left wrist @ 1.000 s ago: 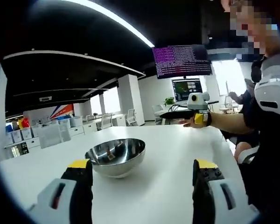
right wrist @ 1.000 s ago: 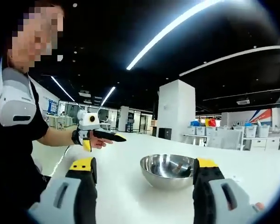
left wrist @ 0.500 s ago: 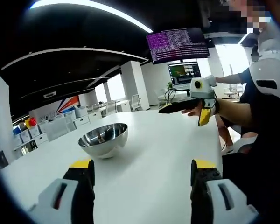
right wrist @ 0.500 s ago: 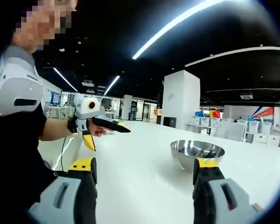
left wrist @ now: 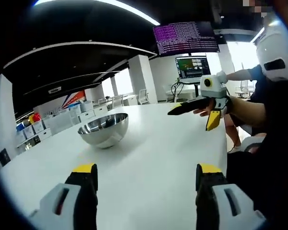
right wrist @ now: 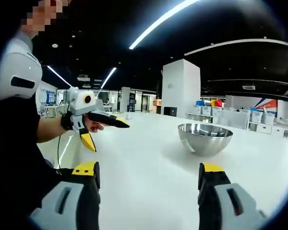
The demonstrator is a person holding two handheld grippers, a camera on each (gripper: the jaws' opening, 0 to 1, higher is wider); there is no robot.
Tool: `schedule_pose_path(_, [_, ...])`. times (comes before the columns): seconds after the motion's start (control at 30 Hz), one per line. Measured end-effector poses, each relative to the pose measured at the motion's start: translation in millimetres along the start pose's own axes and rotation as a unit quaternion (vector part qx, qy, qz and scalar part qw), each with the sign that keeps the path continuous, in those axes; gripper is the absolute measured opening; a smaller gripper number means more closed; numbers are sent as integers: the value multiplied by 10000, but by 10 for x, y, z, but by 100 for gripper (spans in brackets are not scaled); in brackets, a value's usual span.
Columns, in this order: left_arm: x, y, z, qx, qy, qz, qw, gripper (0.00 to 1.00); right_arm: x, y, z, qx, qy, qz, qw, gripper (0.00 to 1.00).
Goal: Pick up the QQ candy scattered on the table and place it into the stainless steel bowl on the table
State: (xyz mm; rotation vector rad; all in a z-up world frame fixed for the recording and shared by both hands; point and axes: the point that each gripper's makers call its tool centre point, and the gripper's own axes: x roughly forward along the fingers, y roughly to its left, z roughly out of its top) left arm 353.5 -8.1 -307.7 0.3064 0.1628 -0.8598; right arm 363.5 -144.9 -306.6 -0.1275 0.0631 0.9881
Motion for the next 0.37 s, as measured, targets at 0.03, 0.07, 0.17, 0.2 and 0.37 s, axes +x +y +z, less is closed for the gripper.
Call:
schedule_pose_path(0.03, [3,-1,-12,18,16,24,10000,84,1,-2,-30,-24,47,-28,10000,81])
schedule_pose_path(0.07, [6,-3,-25,42,44,49,10000,84,1,-5,-59,-63,105,-56,9999,81])
schedule_pose_path(0.17, [16,-5,-63,73,104,82,9999,83,1,7,-87,-51,119,-58,9999,80])
schedule_pose_path(0.2, [19,-10,-78,57,131,72,9999,83,4,15,-93,-37,116,-43,9999,80])
schedule_pose_path(0.37, [26,-12,-97,42,176,57,9998,83,8,21,-112,-74,197,-67,9998,80])
